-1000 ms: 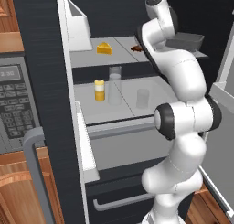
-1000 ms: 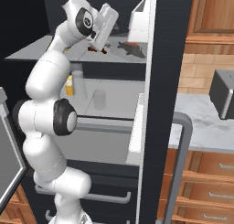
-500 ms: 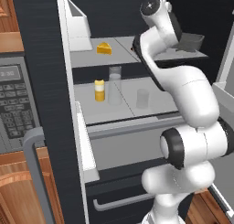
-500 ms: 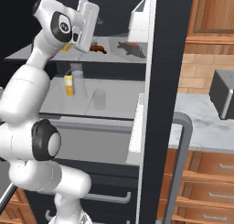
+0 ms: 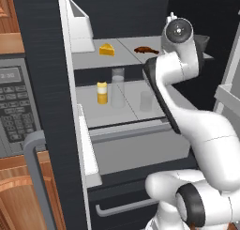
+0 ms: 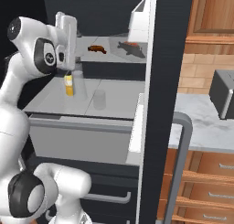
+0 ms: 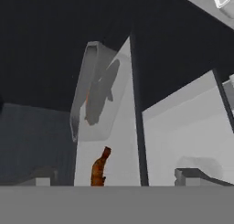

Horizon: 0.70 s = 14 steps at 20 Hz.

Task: Place the tupperware on the top shelf of the fridge. Make space for the tupperware among the existing items by rearranging them on the shelves if needed. Close the fridge door when finished.

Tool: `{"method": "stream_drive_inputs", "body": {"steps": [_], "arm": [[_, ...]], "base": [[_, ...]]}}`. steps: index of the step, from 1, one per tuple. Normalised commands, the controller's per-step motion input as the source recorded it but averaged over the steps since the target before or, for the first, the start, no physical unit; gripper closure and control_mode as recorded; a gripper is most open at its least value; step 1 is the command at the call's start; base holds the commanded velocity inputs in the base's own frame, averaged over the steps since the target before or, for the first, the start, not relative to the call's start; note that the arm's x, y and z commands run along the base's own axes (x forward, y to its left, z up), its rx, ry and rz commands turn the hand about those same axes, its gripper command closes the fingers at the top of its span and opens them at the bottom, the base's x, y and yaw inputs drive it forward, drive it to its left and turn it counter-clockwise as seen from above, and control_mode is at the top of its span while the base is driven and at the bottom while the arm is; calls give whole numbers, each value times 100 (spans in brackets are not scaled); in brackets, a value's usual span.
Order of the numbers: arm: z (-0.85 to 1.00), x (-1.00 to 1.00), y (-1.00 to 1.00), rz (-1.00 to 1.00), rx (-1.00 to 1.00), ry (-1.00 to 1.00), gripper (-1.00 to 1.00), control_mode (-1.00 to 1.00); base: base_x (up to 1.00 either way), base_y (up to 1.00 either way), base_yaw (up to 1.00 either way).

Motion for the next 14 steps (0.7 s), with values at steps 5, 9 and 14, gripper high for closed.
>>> {"method": "stream_drive_inputs", "body": {"steps": [5, 9, 14], "arm": [[-21, -100, 1, 55, -5, 18, -100, -100], [-22, -100, 11, 56, -20, 23, -100, -100], [-7, -45, 51, 34, -26, 34, -100, -100]], "base": [[0, 0, 0], [0, 0, 0], [0, 0, 0]]}}
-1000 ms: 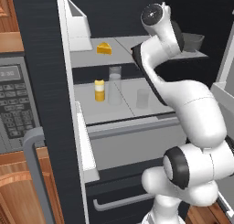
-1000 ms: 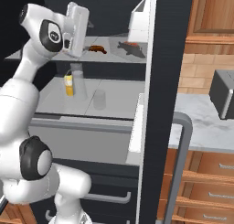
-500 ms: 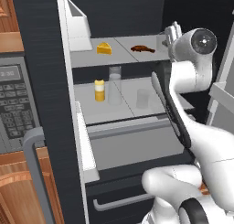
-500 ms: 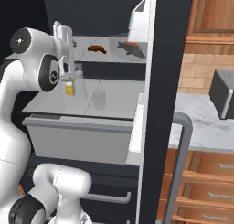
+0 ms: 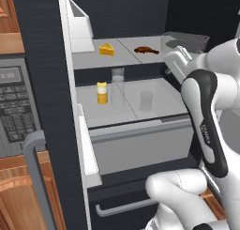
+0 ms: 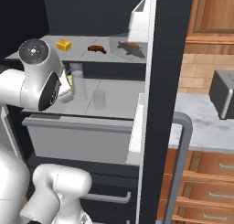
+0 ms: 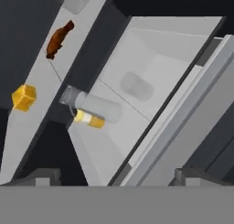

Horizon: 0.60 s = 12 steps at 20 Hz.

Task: Place the tupperware on the top shelf of the fridge. Make space for the tupperware among the existing items by rearranging them on the shelves if needed. Close the fridge door when finished.

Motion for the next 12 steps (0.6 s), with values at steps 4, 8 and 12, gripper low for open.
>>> {"method": "stream_drive_inputs", "body": {"steps": [4, 8, 12], "arm": [[-6, 0, 8, -1, -16, 21, -100, -100], [0, -6, -12, -5, -4, 5, -100, -100], [-2, -13, -5, -1, -1, 0, -100, 100]], "base": [[0, 0, 0], [0, 0, 0], [-23, 0, 0]]}}
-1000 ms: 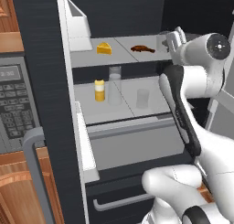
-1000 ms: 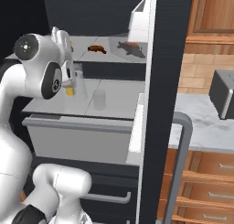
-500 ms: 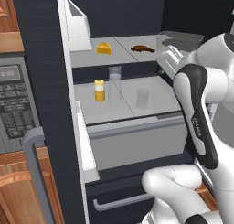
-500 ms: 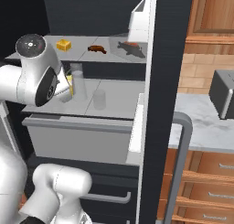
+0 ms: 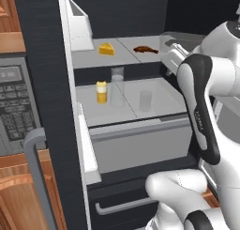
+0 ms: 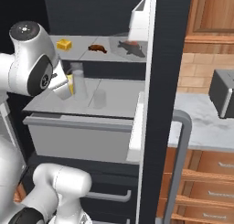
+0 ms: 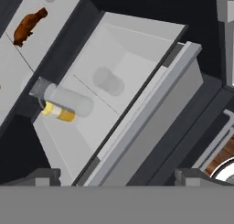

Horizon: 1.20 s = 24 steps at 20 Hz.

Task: Place the tupperware on the top shelf of the fridge. Make space for the tupperware among the existing items by rearranging them on the shelves if needed. Close the fridge door when finished.

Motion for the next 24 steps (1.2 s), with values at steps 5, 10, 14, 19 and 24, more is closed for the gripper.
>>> {"method": "stream_drive_inputs", "body": {"steps": [5, 10, 14, 19, 24], "arm": [[0, 0, 0, 0, 0, 0, -100, 100], [0, 0, 0, 0, 0, 0, -100, 100], [0, 0, 0, 0, 0, 0, -100, 100], [0, 0, 0, 0, 0, 0, -100, 100], [0, 0, 0, 0, 0, 0, -100, 100]], "base": [[-74, 0, 0], [-61, 0, 0], [-34, 0, 0], [-33, 0, 0], [-38, 3, 0]]}}
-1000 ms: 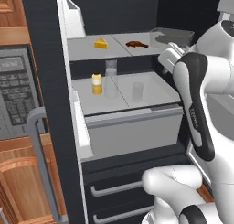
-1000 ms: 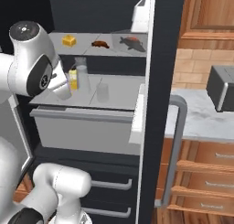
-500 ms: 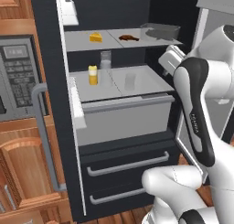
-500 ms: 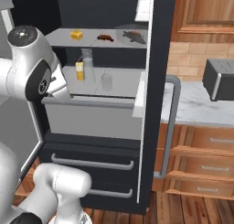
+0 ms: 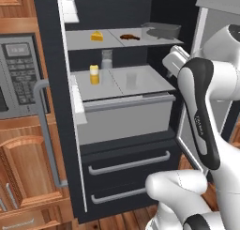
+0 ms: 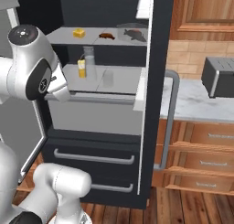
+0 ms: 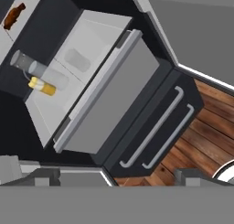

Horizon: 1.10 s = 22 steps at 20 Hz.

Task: Place the tupperware on the top shelf of the fridge. Make space for the tupperware among the existing items by rearranging them on the shelves if needed. Close the fridge door when finished.

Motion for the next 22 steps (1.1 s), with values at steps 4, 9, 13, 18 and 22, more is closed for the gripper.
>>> {"method": "stream_drive_inputs", "body": {"steps": [4, 9, 13, 18, 22], "arm": [[0, 0, 0, 0, 0, 0, -100, 100], [0, 0, 0, 1, 0, 0, -100, -100], [-1, -10, 37, 15, -7, 0, -100, -100], [-4, -22, 67, 19, -19, 0, -100, -100], [-8, -32, 74, 21, -24, 0, -100, -100]], "base": [[-20, 13, 1], [0, 0, 0], [0, 0, 0], [0, 0, 0], [0, 0, 0]]}}
